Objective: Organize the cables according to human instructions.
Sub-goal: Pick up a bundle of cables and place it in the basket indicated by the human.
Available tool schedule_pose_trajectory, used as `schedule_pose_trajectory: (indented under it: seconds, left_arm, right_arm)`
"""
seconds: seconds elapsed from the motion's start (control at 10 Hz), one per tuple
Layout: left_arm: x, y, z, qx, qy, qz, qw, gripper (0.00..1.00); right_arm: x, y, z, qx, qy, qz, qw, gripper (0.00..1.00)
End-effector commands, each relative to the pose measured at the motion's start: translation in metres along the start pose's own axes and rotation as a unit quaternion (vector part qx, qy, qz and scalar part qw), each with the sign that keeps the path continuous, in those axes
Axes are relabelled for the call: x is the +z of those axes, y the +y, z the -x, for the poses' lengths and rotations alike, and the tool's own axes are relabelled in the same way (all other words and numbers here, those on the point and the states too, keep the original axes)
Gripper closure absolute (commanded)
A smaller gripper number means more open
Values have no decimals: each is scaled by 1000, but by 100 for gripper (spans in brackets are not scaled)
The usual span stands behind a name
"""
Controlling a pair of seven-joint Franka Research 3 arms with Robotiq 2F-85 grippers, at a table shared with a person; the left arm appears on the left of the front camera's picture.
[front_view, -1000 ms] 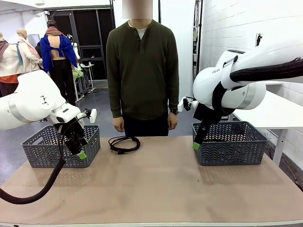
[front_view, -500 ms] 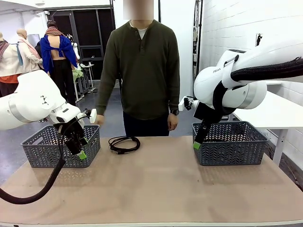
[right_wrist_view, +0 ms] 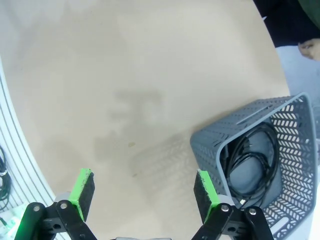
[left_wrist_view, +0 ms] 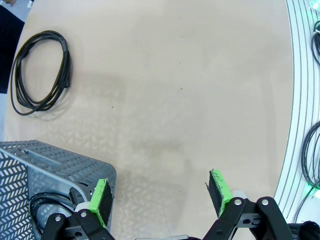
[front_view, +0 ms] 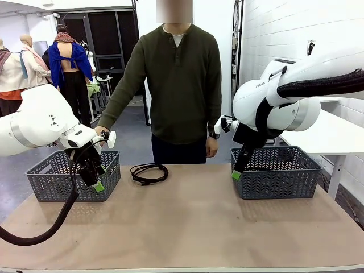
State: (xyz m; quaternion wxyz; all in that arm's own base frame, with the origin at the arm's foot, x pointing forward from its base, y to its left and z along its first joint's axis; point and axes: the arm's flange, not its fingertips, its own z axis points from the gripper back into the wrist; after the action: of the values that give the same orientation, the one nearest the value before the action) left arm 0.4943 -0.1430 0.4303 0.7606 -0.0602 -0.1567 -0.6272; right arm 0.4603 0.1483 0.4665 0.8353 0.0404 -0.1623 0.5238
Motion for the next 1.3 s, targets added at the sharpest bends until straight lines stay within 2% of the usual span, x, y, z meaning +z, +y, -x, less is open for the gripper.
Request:
schedule_pose_trajectory:
  seconds: [0.0,1.2]
  left_arm:
    - [3,0,-1,2,2,4,1000,0]
    - [0,0,0,0,0,0,1000,0]
  right_arm:
    - [0,-1,-1,0,3,1,1000,0]
    - [0,-1,-1,0,3,1,1000,0]
